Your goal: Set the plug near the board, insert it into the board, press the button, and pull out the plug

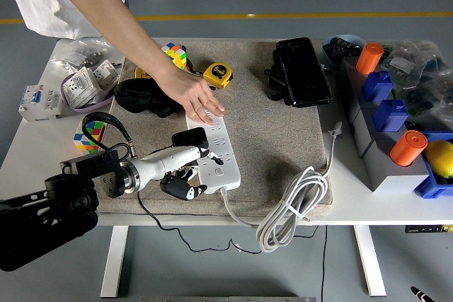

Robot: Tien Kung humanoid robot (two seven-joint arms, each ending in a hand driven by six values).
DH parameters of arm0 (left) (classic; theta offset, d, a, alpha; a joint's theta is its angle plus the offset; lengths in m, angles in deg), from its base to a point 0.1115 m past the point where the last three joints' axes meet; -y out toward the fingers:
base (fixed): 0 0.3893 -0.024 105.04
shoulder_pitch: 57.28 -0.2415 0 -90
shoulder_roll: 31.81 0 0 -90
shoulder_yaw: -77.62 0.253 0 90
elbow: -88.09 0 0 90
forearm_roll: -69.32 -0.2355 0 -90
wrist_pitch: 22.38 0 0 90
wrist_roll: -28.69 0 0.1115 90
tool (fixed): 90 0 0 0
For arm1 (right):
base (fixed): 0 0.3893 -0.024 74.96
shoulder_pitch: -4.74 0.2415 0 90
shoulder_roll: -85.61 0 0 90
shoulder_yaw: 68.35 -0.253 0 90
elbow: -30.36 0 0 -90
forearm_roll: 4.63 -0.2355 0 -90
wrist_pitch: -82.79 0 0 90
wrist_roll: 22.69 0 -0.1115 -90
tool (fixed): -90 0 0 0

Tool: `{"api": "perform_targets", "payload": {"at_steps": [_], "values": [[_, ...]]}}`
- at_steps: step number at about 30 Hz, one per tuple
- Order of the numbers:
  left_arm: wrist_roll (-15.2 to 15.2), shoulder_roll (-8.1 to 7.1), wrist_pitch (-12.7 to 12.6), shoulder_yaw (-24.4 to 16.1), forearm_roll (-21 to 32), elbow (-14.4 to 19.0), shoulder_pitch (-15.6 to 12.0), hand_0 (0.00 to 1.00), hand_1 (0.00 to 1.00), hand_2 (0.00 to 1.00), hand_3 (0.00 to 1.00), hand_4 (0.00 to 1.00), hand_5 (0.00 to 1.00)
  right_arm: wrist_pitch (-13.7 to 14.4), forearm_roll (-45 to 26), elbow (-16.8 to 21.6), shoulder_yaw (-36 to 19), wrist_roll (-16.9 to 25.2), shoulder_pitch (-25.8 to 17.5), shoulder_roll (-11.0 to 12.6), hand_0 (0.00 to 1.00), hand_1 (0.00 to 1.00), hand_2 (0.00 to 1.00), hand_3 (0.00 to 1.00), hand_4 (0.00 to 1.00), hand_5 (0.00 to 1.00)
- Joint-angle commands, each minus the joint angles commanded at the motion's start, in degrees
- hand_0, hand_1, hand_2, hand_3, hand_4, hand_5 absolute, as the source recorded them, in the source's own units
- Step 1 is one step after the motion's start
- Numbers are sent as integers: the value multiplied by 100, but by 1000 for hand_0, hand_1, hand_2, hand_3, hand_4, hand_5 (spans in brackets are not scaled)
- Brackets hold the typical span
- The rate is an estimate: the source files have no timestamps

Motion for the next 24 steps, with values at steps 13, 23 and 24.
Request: {"api": "perform_targets", "payload": {"at_steps": [13, 23, 24], "values": [[69, 69, 3, 264, 50, -127, 165, 61, 42, 87, 838, 601, 2, 0, -3, 0, -1, 4, -1, 5, 654, 703, 709, 631, 923, 523], [137, 100, 31, 392, 41, -280, 263, 58, 41, 86, 837, 600, 2, 0, 3, 3, -27, 5, 2, 14, 654, 703, 709, 632, 923, 522], [145, 97, 40, 403, 45, -285, 265, 58, 41, 86, 837, 600, 2, 0, 5, 3, -28, 5, 1, 14, 654, 703, 709, 632, 923, 522]]}}
